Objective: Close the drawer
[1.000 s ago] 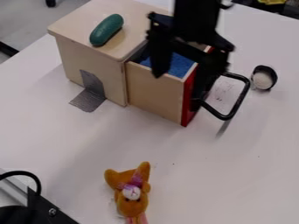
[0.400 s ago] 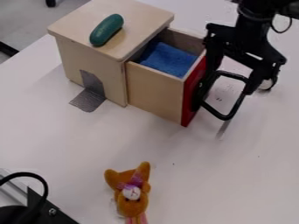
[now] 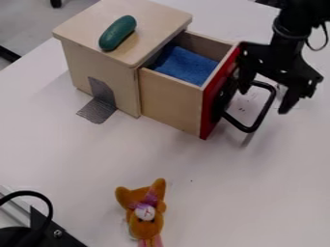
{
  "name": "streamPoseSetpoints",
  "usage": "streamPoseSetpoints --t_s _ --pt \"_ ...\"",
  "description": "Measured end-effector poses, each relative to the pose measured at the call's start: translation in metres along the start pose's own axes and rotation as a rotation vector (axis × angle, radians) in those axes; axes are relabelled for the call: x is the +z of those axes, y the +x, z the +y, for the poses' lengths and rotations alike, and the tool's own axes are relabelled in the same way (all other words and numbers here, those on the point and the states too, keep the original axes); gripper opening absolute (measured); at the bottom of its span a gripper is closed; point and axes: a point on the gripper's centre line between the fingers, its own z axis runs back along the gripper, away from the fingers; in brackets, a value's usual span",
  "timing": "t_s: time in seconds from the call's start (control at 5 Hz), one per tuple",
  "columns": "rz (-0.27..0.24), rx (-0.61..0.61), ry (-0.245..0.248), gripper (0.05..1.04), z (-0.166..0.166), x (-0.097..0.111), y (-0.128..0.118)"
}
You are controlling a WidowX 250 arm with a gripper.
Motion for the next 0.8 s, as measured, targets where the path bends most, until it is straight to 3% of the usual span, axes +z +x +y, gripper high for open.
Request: streamPoseSetpoints --t_s 0.4,0.8 --pt "0.070 -0.035 0.009 0.961 -0.009 -0.036 -0.008" --pt "0.080 -0.052 0.049 0.388 -0.005 -0.042 -0.015"
